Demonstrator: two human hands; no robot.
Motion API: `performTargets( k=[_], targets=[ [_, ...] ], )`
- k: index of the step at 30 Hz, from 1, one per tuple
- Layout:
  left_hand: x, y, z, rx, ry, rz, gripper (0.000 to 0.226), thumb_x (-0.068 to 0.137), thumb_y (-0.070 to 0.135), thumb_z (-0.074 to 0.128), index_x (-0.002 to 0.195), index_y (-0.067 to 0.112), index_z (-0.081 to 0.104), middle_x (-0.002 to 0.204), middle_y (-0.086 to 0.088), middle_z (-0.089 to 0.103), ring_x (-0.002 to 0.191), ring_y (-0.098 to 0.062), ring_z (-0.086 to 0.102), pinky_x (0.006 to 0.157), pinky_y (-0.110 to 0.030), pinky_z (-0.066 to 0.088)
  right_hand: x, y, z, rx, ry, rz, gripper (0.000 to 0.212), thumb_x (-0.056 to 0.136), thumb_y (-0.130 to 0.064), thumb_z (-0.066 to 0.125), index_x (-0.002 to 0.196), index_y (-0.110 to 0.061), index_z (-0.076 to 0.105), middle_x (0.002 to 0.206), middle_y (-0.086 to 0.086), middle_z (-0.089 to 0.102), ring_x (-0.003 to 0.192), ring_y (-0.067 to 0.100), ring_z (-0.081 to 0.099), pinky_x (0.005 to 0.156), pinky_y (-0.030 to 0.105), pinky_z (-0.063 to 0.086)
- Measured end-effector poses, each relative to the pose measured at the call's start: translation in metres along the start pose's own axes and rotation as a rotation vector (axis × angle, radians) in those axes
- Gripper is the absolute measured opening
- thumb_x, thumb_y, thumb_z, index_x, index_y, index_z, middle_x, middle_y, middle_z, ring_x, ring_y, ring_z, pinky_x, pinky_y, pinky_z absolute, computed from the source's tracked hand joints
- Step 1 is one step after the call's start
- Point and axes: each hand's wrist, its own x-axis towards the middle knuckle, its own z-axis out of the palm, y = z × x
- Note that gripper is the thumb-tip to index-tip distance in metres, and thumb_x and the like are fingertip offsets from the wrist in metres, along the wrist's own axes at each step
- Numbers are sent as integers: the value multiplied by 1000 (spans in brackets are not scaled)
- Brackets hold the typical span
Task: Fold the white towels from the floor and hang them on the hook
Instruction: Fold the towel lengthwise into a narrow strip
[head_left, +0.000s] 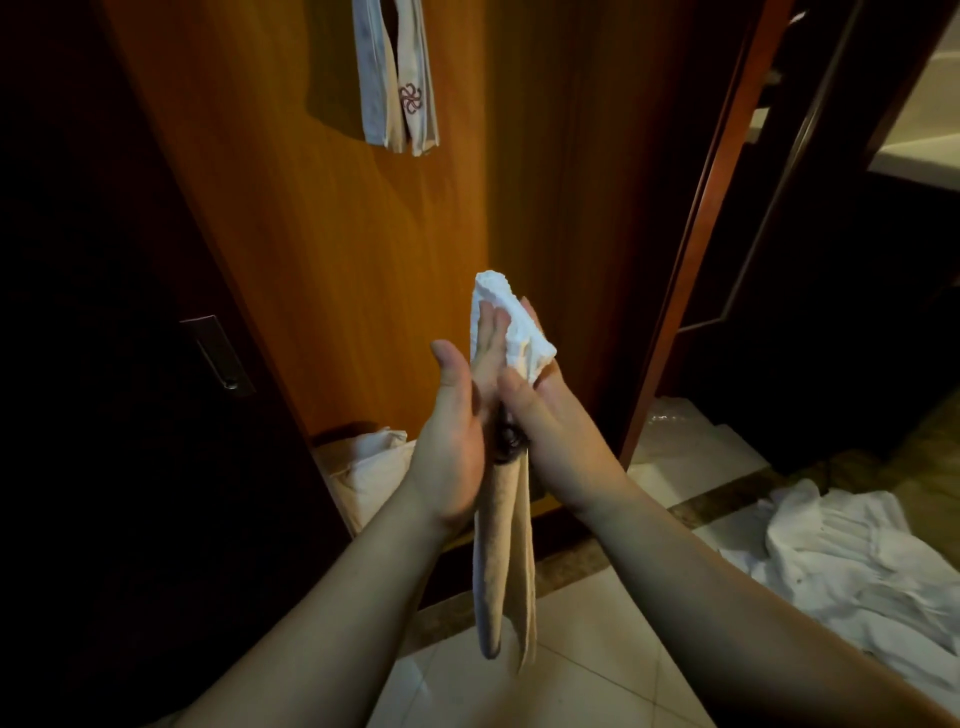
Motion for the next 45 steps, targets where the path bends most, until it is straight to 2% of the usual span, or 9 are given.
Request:
performTargets(
  k=[4, 8, 15, 20, 25, 32, 37, 42, 45],
  targets=[
    [5, 0, 1, 22, 3, 0, 79, 77, 80, 11, 141, 45, 42, 165, 11, 24, 149, -4, 25, 122, -31, 25, 2, 5, 1, 21, 130, 24, 60, 102, -54, 41, 154, -26, 32, 109, -43, 63, 104, -18, 59, 74, -2, 44],
    [7, -2, -10, -100, -16, 17, 86, 83, 77, 21, 136, 20, 59, 156, 17, 40, 133, 7, 46, 98, -12, 46, 9, -1, -14, 127, 211, 78, 47, 92, -66, 45, 124, -35, 61, 114, -14, 73, 108, 5, 69, 91, 24, 54],
    [30, -5, -42, 262, 454, 204, 48, 80, 53, 69, 124, 37, 59, 129, 18, 61, 120, 5, 56, 88, -8, 48, 32, -36, -41, -61, 152, -24, 30, 89, -69, 50, 110, -54, 65, 112, -6, 75, 103, 15, 72, 93, 45, 55],
    [49, 3, -59, -1, 76, -98, 87, 56, 56, 91, 129, 20, 59, 123, 0, 71, 113, -20, 67, 92, -33, 54, 46, -61, -44, -118, 3, -72, 31, 93, -63, 52, 121, -52, 59, 118, -2, 73, 108, 20, 71, 99, 55, 52],
    [52, -3, -51, -102, -54, -161, 64, 50, 41, 97, 108, 21, 76, 113, -2, 76, 105, -19, 72, 81, -28, 59, 61, -78, -49, 133, -34, -97, 25, 104, -31, 48, 125, -26, 60, 118, 4, 74, 111, 24, 70, 89, 36, 58],
    [64, 23, -28, -203, -82, -151, 23, 83, 27, 74, 105, 20, 80, 111, -10, 75, 104, -28, 72, 80, -36, 59, 85, -59, -93, 552, 103, 166, 78, 93, -73, 33, 144, -16, 50, 137, 14, 63, 128, 34, 58, 107, 51, 46],
    [84, 58, -28, -240, 18, -236, 44, 81, 30, 74, 120, 11, 67, 114, -13, 74, 108, -32, 71, 84, -47, 59, 48, 22, -80, 548, 30, 593, 56, 88, -63, 56, 84, -14, 83, 91, 9, 78, 83, 23, 76, 68, 35, 60],
    [105, 79, -42, -135, 221, -284, 26, 91, 26, 70, 113, 14, 64, 101, -10, 78, 92, -29, 76, 73, -46, 61, 39, 33, -63, 704, -156, 580, 75, 87, -77, 45, 129, -20, 69, 132, 15, 65, 124, 33, 60, 105, 53, 46],
    [115, 86, -56, -100, 323, -307, 22, 93, 23, 69, 112, 14, 63, 97, -10, 78, 85, -29, 76, 62, -43, 61, 37, 30, -61, 733, -238, 569, 91, 69, -82, 56, 132, -17, 66, 140, 17, 59, 128, 37, 57, 106, 55, 42]
  ],
)
